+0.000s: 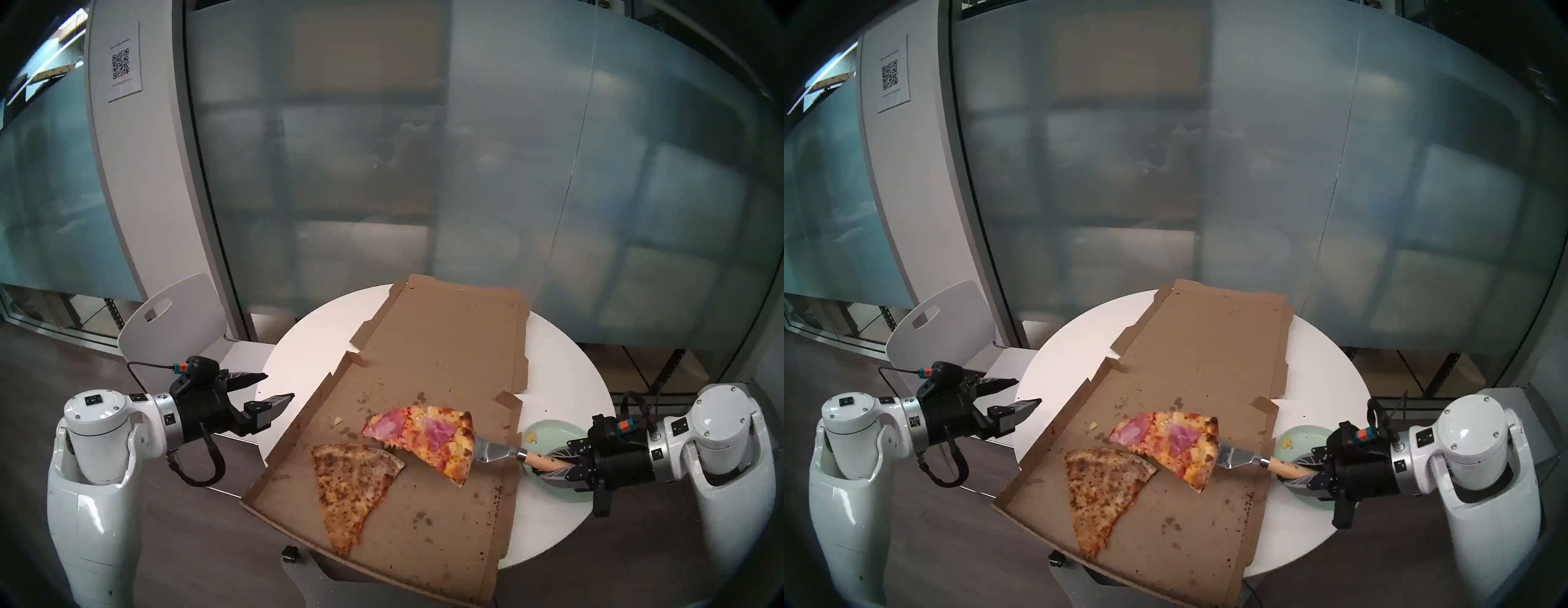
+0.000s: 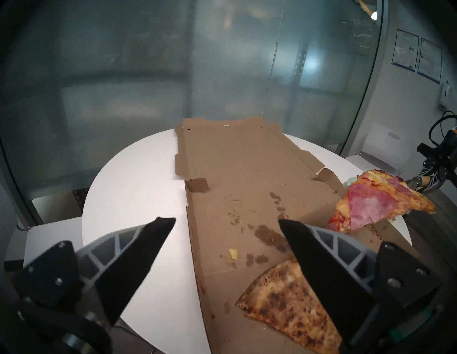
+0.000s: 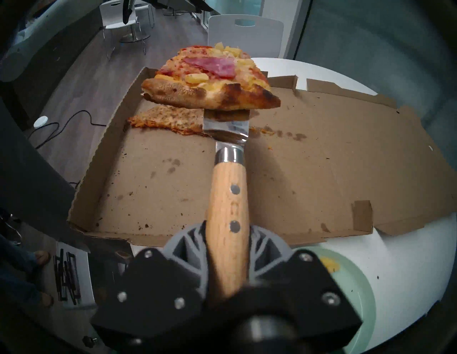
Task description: Put pizza slice onto the plate
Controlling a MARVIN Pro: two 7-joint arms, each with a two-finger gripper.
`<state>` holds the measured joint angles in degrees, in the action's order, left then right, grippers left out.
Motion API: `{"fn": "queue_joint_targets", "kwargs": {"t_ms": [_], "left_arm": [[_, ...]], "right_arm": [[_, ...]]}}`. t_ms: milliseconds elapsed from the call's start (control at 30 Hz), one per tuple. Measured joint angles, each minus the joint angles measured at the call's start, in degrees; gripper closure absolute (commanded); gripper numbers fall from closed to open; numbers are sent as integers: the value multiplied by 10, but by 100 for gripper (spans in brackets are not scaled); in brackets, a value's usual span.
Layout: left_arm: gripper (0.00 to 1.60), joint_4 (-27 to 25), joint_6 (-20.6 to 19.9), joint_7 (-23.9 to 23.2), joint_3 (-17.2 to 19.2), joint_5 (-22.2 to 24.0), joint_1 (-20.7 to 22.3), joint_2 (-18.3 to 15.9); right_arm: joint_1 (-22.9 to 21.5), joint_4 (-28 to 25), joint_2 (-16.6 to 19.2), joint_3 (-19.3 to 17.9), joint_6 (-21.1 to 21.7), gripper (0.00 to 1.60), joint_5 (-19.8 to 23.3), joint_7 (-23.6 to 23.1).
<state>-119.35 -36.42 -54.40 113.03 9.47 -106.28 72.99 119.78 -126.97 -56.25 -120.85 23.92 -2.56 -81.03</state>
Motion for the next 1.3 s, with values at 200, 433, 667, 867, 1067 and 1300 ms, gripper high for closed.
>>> {"fn": "queue_joint_targets", "kwargs": {"t_ms": [200,433,667,867,1067,1300], "left_arm": [[0,0,11,22,-24,-1,18,14],[0,1,29,52,-63,-5,40,34],[0,9,42,68,-81,-9,51,44],[0,20,51,75,-92,-11,58,47],[0,35,60,80,-100,-13,63,48],[0,51,70,81,-110,-17,69,47]], "right_arm": [[19,-1,-13,-51,-9,160,12,-10],[50,1,-38,-129,-25,160,30,-26],[71,12,-60,-180,-41,160,43,-39],[83,36,-78,-220,-55,160,53,-41],[93,64,-90,-253,-72,160,59,-41],[105,88,-96,-281,-92,160,62,-41]]}}
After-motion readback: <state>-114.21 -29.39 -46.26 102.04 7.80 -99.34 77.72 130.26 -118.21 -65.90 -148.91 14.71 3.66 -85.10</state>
